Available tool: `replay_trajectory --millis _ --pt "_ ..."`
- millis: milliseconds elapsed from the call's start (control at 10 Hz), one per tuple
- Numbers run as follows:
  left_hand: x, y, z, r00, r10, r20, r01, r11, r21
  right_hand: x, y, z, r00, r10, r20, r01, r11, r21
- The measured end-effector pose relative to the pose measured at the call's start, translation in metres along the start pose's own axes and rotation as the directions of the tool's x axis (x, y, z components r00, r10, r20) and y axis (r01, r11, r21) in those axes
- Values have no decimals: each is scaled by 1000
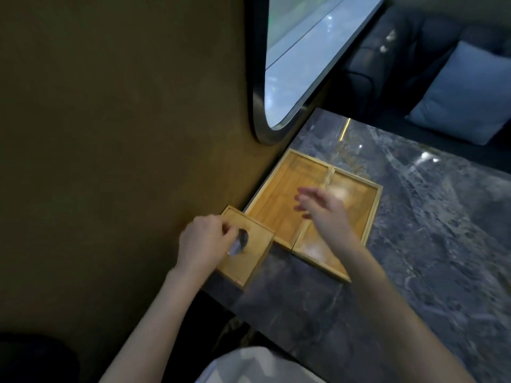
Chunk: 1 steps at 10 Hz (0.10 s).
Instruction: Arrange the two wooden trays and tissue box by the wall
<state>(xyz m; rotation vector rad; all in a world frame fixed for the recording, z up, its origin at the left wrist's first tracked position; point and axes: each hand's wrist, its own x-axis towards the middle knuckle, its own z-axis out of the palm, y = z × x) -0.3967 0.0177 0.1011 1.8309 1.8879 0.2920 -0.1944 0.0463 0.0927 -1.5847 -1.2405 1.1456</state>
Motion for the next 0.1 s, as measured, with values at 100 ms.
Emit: replay_trajectory --millis 100 --pt "37 44 -33 986 148 74 -137 980 -143 -9 -52 -46 949 -214 -232 246 962 119"
